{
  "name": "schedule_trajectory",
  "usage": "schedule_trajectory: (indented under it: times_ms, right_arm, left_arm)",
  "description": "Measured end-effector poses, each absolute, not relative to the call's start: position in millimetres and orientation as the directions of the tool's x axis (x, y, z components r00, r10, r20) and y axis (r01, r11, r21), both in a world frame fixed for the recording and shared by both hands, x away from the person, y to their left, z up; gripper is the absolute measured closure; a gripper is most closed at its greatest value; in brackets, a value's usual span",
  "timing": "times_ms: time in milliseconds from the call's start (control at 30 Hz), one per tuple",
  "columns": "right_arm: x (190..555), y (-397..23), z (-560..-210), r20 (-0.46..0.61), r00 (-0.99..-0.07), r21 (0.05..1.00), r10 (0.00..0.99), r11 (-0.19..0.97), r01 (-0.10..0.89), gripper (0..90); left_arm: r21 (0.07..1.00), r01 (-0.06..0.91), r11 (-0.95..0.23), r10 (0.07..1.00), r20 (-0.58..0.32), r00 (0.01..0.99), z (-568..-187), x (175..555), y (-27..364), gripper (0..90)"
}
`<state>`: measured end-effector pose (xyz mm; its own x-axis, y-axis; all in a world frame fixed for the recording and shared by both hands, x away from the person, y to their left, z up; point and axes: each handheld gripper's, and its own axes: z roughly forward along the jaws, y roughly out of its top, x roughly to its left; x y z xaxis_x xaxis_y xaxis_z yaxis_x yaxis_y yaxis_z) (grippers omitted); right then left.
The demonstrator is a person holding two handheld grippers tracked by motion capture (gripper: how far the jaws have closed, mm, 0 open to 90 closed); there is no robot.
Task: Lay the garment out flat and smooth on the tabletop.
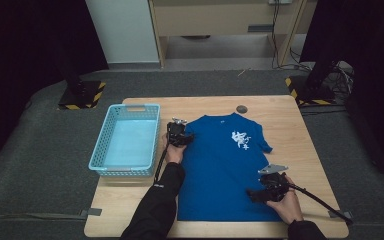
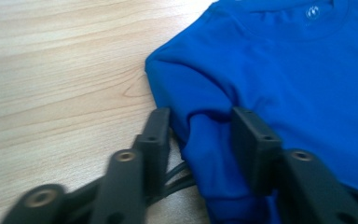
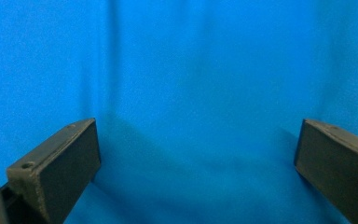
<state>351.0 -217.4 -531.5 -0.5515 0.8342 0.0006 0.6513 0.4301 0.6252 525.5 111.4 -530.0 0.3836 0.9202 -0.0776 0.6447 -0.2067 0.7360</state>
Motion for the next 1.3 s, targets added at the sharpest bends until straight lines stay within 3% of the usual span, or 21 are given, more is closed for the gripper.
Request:
schedule_trajectory:
  times_ms: [200, 500, 767, 967, 1100, 1300]
  right_arm:
    - [351, -217, -531, 0.001, -0.552, 0.625, 0.834, 0.43, 0.651, 0.4]
    - [351, -217, -531, 0.001, -0.552, 0.624, 0.834, 0.431, 0.652, 0.4]
    - [351, -217, -531, 0.001, -0.552, 0.624, 0.834, 0.431, 0.652, 0.4]
    - [351, -217, -531, 0.0, -0.553, 0.624, 0.833, 0.432, 0.651, 0.4]
    - [351, -218, -531, 0.0, -0.554, 0.624, 0.833, 0.433, 0.651, 0.4]
    - [351, -217, -531, -0.001, -0.553, 0.624, 0.833, 0.432, 0.651, 0.4]
  left_arm:
    - [0.727, 0.651, -0.221, 0.923, -0.059, 0.38, -528, 522, 102, 78.3]
    - [0.773, 0.586, -0.244, 0.894, -0.054, 0.444, -499, 509, 89, 80.2]
    - [0.788, 0.499, -0.36, 0.813, 0.002, 0.582, -486, 484, 38, 79.8]
    - [0.757, 0.481, -0.442, 0.731, -0.006, 0.682, -502, 467, -2, 78.4]
    - [0.768, 0.456, -0.448, 0.671, -0.048, 0.74, -503, 461, -11, 69.1]
    - [0.821, 0.437, -0.367, 0.698, -0.067, 0.713, -487, 469, 7, 55.5]
